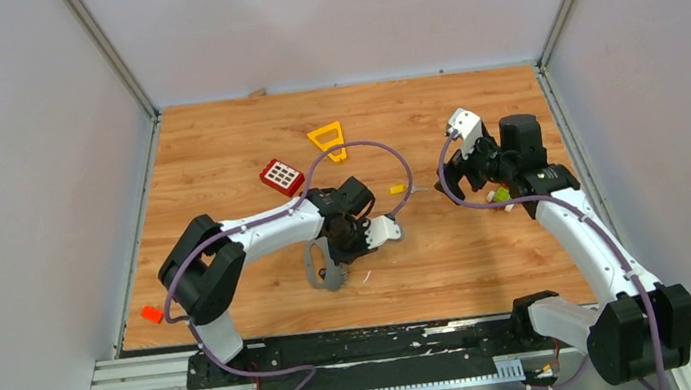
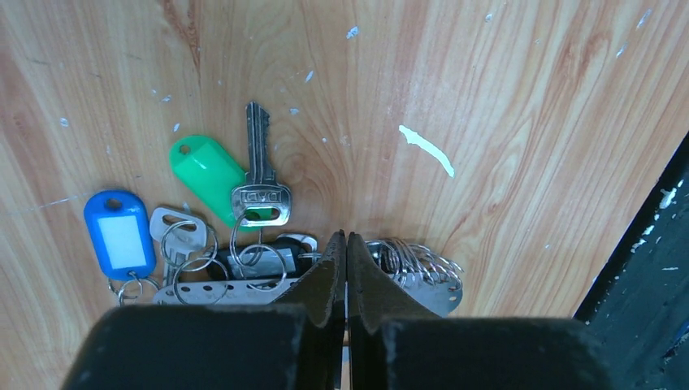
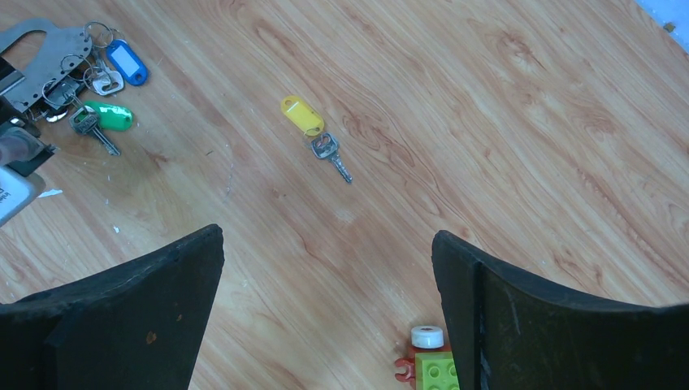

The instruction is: Put the keys on the keyring

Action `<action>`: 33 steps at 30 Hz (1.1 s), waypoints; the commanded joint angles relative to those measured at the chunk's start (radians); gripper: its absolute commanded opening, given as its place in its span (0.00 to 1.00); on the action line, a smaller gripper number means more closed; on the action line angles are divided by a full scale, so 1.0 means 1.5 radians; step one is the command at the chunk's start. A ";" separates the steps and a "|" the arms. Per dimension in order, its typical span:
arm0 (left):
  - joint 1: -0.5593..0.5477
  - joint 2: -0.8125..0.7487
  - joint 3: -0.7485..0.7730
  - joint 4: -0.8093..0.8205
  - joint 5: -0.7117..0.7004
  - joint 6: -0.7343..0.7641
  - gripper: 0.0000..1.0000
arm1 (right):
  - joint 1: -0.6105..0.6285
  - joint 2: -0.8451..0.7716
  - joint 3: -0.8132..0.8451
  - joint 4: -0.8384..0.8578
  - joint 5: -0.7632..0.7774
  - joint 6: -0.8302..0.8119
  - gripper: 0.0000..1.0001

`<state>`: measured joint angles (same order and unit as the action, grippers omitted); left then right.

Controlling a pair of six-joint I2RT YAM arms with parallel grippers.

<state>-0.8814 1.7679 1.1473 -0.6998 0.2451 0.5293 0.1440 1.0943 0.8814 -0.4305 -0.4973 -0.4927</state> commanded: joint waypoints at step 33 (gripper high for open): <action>0.092 -0.167 -0.047 0.201 0.256 -0.073 0.00 | 0.127 0.008 0.049 -0.034 -0.221 -0.018 0.85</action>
<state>-0.7406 1.4670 1.0779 -0.4538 0.6243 0.4725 0.3347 1.1343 0.9520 -0.4778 -0.8394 -0.4751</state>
